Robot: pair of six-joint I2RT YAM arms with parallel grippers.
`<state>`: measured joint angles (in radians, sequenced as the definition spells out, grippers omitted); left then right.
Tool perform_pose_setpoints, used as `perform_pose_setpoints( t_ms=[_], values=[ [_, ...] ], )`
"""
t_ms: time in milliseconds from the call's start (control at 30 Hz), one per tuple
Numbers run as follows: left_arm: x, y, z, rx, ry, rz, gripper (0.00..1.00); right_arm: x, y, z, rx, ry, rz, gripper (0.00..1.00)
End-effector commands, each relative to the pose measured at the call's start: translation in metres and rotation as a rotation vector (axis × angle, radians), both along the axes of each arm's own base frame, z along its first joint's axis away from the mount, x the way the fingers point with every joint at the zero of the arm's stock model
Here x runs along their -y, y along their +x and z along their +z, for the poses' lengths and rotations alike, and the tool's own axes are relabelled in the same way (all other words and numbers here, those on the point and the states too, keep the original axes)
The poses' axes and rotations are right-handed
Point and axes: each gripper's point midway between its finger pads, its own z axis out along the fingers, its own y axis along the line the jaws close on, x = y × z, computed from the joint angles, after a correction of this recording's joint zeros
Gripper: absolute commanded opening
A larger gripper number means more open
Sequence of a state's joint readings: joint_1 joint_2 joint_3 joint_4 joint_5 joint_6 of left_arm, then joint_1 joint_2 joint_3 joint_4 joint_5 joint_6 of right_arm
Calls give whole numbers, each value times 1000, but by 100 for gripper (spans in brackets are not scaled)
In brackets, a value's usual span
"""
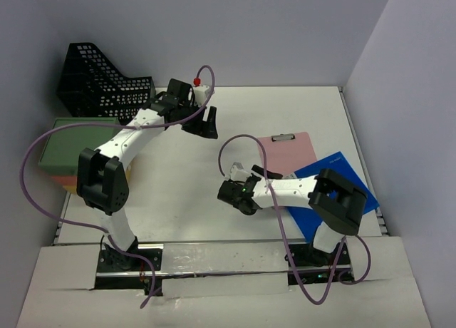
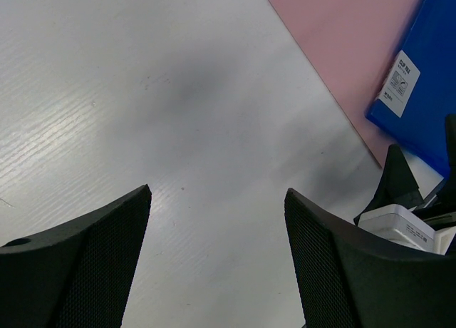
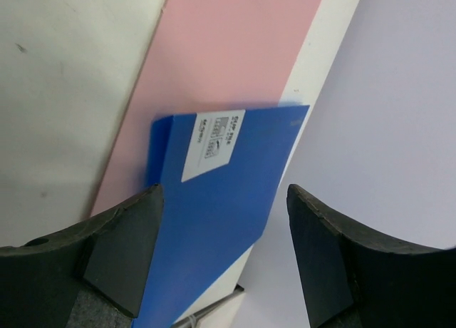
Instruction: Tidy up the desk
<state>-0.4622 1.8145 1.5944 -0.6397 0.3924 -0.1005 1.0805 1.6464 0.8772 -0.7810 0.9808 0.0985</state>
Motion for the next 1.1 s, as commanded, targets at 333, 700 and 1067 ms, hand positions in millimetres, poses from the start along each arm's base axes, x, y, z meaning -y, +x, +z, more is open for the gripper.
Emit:
perform_pose_setpoints(
  t_ms=[333,700,1067],
  values=[
    [7,0,10,-7,-41,-23,82,-6,19,-13,56,1,-47,76],
    [7,1,11,-9,-45,-25,83,6,22,-22,38,-52,-80,75],
    [6,-1,12,-13,-50,-30,83,18,26,-24,62,-105,-115,68]
  ],
)
